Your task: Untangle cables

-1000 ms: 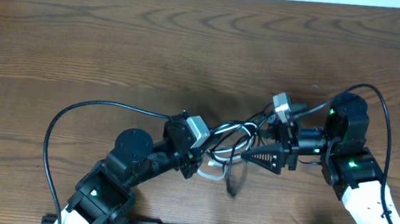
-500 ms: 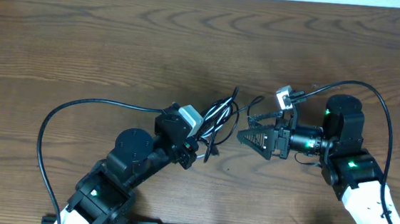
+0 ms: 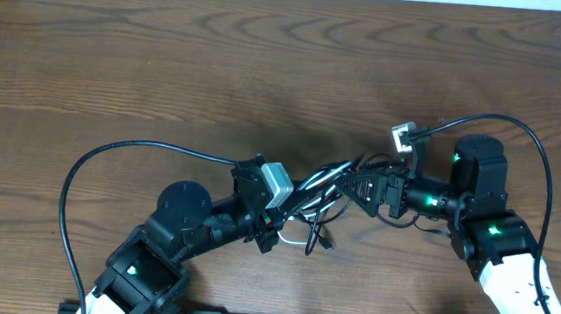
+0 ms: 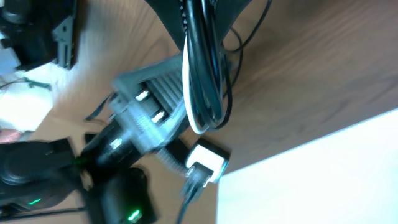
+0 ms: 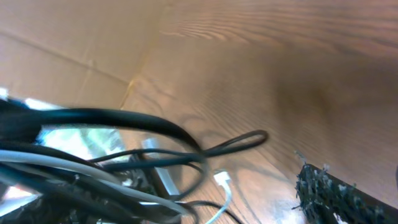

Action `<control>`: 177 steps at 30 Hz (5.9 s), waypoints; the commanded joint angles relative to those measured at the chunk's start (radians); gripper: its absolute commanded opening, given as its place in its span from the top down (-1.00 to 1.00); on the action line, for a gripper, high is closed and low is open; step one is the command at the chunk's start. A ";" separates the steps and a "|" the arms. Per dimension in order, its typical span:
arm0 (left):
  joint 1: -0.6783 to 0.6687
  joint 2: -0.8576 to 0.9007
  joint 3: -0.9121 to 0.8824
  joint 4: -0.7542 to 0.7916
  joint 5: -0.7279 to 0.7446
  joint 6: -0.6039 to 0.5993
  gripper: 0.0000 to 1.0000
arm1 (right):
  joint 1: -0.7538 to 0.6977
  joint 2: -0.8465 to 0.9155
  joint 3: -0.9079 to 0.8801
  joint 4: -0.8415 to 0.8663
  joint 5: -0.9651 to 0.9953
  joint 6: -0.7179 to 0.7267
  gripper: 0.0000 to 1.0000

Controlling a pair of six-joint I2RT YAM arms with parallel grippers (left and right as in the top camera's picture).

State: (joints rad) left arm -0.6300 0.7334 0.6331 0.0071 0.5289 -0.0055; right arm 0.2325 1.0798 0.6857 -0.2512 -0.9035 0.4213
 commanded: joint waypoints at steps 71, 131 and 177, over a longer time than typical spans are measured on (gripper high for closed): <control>0.003 -0.004 0.017 0.074 -0.019 -0.222 0.85 | -0.032 -0.002 0.012 -0.283 0.291 -0.288 -0.69; 0.003 -0.003 0.017 -0.206 -0.463 -0.217 0.85 | 0.093 -0.365 0.012 -0.037 0.748 -0.895 0.98; 0.003 -0.003 0.017 -0.013 -0.223 -0.267 0.85 | -0.089 -0.333 0.012 -0.261 0.250 -0.018 -0.99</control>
State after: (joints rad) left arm -0.6300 0.7422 0.6327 -0.0353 0.2436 -0.2398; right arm 0.1459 0.7166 0.6903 -0.5171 -0.5617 0.2359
